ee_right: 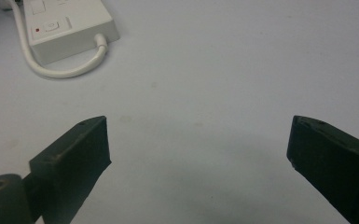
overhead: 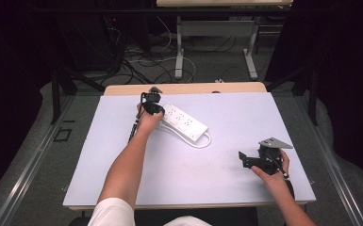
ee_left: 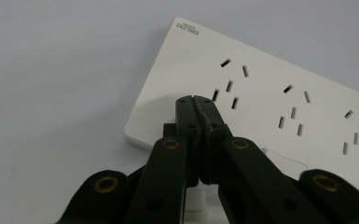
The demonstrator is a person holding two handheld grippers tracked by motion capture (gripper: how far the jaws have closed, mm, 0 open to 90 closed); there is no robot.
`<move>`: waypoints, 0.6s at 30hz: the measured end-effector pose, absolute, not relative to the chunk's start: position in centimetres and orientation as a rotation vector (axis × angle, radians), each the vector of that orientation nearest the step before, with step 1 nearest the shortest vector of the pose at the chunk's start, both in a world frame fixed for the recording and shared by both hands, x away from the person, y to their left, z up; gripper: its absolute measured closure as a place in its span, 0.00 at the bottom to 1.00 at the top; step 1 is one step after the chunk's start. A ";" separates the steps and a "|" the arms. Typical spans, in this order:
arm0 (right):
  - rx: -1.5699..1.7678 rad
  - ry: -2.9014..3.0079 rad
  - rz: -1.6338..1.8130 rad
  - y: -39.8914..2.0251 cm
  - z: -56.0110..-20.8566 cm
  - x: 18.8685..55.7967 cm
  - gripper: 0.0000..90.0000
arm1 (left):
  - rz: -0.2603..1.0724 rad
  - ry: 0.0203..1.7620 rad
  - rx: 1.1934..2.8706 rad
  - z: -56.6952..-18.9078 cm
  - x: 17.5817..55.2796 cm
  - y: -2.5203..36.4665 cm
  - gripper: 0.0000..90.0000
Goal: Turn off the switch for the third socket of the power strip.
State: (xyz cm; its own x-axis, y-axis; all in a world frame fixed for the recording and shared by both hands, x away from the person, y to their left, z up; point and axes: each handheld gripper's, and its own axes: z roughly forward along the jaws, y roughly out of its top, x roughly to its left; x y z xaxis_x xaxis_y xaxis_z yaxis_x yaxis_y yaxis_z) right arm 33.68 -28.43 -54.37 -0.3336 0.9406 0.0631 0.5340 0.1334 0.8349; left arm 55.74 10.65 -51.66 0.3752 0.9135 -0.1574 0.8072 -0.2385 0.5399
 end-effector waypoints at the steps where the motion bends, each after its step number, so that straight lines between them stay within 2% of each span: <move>1: 1.415 1.931 1.102 -28.4 -54.4 33.7 0.06 | 0.260 1.476 2.100 -51.7 55.7 10.6 1.00; 18: 1.407 1.933 1.099 -28.4 -54.4 33.7 0.06 | 0.266 1.478 2.094 -52.0 55.6 10.8 1.00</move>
